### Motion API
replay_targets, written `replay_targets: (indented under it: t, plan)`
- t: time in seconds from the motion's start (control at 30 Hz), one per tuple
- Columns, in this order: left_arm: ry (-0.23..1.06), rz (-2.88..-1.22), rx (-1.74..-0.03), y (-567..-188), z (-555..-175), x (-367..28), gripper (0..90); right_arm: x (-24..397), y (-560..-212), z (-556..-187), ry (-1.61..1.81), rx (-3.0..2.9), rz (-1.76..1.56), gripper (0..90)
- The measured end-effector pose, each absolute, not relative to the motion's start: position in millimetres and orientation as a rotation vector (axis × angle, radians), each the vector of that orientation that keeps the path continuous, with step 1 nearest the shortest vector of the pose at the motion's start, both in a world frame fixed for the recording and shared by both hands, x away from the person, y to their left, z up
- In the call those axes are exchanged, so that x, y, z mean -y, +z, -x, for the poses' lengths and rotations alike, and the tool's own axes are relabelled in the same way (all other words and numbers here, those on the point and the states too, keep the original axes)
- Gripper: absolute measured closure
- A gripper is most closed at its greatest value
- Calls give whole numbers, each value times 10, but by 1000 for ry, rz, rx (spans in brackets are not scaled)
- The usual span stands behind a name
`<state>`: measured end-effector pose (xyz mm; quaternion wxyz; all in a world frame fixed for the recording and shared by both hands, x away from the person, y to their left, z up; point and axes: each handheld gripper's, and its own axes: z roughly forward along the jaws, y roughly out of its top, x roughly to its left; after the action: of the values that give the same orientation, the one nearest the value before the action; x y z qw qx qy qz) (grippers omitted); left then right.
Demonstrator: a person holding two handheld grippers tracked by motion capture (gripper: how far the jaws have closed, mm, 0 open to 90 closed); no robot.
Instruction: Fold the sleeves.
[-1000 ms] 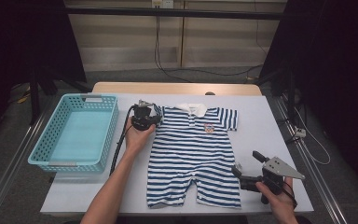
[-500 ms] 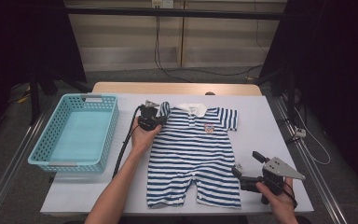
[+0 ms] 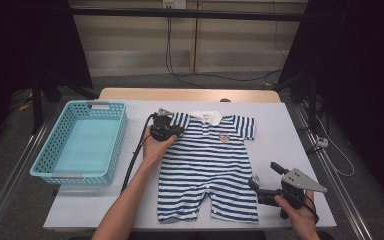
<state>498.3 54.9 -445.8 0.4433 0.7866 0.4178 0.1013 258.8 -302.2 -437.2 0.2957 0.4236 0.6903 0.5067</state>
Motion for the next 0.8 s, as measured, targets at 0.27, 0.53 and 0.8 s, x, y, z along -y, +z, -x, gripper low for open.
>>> replay_targets:
  t: [0.27,0.53,0.8]
  plan:
    - [268,-1995,-1030,-4481,-4960,-575,684,3032,-4365,-2585,1357,-1831,-1124,28]
    - [283,-2057,-1002,-4601,-4886,-532,727,3023,-4370,-2591,1352,-1840,-1123,28]
    - [269,-2078,-949,-4516,-4854,-651,554,3031,-4369,-2609,1338,-1845,-1119,32]
